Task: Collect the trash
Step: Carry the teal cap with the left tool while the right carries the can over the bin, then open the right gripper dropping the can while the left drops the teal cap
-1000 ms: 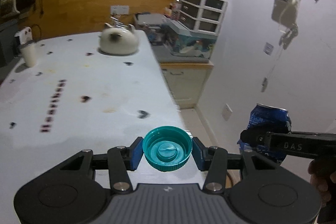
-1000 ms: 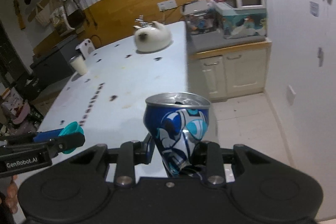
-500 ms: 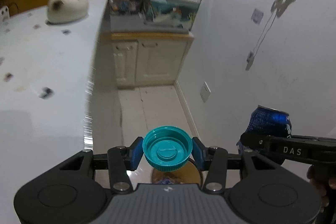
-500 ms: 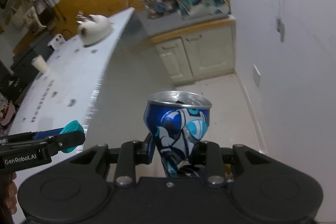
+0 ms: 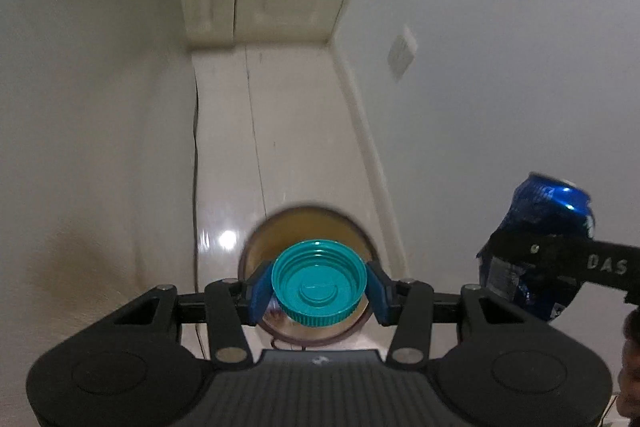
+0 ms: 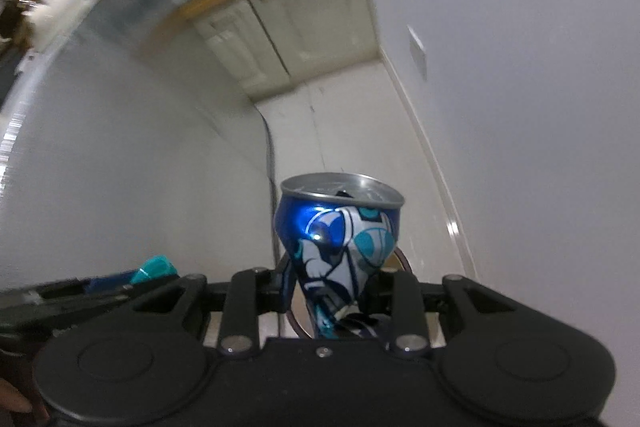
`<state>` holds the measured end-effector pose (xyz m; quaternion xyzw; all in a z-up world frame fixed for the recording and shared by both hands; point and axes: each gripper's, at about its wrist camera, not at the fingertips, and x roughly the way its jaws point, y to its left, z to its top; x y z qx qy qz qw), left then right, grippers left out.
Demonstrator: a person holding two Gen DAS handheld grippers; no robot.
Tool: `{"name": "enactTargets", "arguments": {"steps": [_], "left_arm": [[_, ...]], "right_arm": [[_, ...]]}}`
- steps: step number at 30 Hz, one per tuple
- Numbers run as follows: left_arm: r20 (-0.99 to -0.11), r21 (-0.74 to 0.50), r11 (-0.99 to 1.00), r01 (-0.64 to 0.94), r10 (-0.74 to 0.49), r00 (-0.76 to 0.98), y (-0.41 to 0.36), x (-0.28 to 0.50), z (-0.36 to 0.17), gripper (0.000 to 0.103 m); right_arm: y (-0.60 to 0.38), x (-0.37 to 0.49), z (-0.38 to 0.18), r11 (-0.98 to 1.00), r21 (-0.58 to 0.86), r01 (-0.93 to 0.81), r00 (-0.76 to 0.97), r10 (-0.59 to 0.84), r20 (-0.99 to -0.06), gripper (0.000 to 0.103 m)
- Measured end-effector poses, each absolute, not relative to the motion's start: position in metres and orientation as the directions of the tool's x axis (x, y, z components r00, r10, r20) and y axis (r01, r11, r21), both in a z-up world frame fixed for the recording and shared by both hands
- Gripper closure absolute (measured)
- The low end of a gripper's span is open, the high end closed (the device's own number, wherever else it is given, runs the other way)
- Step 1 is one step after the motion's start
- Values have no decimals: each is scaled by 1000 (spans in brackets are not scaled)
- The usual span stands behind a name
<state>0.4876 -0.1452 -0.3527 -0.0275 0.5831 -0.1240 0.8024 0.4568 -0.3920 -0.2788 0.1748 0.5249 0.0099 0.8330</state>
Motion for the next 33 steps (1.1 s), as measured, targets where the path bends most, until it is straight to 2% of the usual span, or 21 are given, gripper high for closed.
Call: {"name": "enactTargets", "arguments": {"steps": [7,13,18,25,29,32,33], "left_arm": [[-949,-163,972,167,-201,242,-157,520,-471,53],[-951,-110,938,328,-195,240,-166,551,-559,53],[-950,-99,869,486,-227,214,-177,568,-608,53],[-952,-107,833,543,-244,186,-182,569,-643,53],[-956,-98,830,549,-232,182,-182,564,-651,53],[-958,-92,830,550,-224,178,-180,561,-652,53],[-959,-89,829,552,-221,177,-180,560,-652,53]], "right_arm": [[-400,475,-409,888,351,298,338,246,-908,74],[-396,484,-536,815,417,402,266,331,-905,74],[-390,491,-626,732,464,499,238,399,-886,74],[-388,497,-694,635,492,595,289,402,-869,75],[-381,501,-707,603,520,606,319,415,-852,68],[-378,501,-707,590,533,606,318,434,-843,54],[-377,500,-704,586,548,597,322,450,-833,45]]}}
